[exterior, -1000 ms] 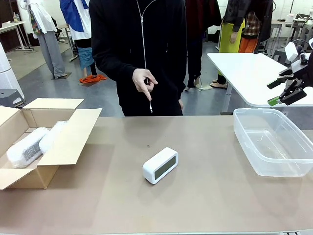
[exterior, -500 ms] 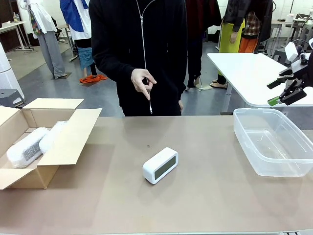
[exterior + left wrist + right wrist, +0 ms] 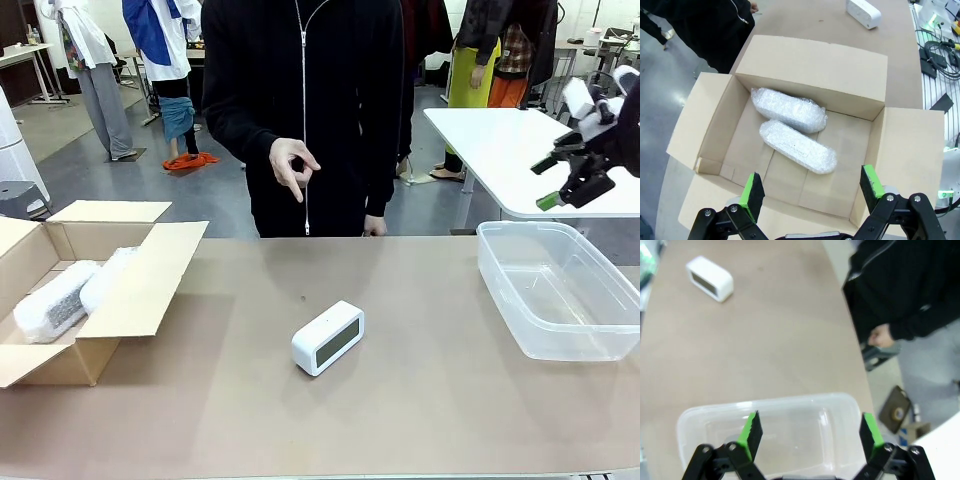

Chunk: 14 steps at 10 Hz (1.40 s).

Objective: Separate and place wrapped and unwrapped clocks.
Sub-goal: Pick up the Digital clock indicated by the person.

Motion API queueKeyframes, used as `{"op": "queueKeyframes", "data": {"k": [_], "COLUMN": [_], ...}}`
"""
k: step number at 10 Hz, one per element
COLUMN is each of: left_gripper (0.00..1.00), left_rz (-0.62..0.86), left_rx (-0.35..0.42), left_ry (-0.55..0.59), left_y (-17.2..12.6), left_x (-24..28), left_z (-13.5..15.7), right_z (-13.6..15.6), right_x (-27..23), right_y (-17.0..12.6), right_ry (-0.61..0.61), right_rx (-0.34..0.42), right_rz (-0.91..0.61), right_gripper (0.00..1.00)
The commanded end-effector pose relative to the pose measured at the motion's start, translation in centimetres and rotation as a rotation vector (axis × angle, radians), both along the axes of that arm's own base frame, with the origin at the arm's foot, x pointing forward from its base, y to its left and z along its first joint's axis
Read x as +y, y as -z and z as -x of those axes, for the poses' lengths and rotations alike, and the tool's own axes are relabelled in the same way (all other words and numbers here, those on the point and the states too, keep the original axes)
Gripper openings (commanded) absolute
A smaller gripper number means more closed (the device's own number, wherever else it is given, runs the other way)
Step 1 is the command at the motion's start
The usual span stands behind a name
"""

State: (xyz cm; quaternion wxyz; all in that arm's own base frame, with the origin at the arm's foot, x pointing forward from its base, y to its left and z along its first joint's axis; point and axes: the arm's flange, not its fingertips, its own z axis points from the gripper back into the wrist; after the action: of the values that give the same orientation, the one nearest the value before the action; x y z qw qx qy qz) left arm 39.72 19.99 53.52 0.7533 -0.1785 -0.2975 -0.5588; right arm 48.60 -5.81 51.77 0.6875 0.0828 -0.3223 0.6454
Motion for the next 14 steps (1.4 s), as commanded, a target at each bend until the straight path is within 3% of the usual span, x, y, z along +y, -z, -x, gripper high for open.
{"op": "queueKeyframes", "data": {"k": [1,9,11,14], "left_gripper": [1.00,1.00,1.00,1.00], "left_rz": [0.010,0.010,0.010,0.010], "left_rx": [-0.008,-0.008,-0.008,-0.008], "left_ry": [0.003,0.003,0.003,0.003], "left_y": [0.0,0.0,0.0,0.0], "left_x": [0.1,0.1,0.1,0.1], "left_z": [0.0,0.0,0.0,0.0], "right_z": [-0.3,1.5,2.7,4.5], "right_x": [3.4,19.2,23.6,28.5], "right_y": [-2.6,-8.7,-9.0,-8.1], "right_ry": [-0.137,-0.642,-0.755,-0.829], "right_rx": [-0.006,-0.096,-0.103,-0.095], "right_rz": [0.107,0.338,0.372,0.404], "right_gripper": [1.00,1.00,1.00,1.00]}}
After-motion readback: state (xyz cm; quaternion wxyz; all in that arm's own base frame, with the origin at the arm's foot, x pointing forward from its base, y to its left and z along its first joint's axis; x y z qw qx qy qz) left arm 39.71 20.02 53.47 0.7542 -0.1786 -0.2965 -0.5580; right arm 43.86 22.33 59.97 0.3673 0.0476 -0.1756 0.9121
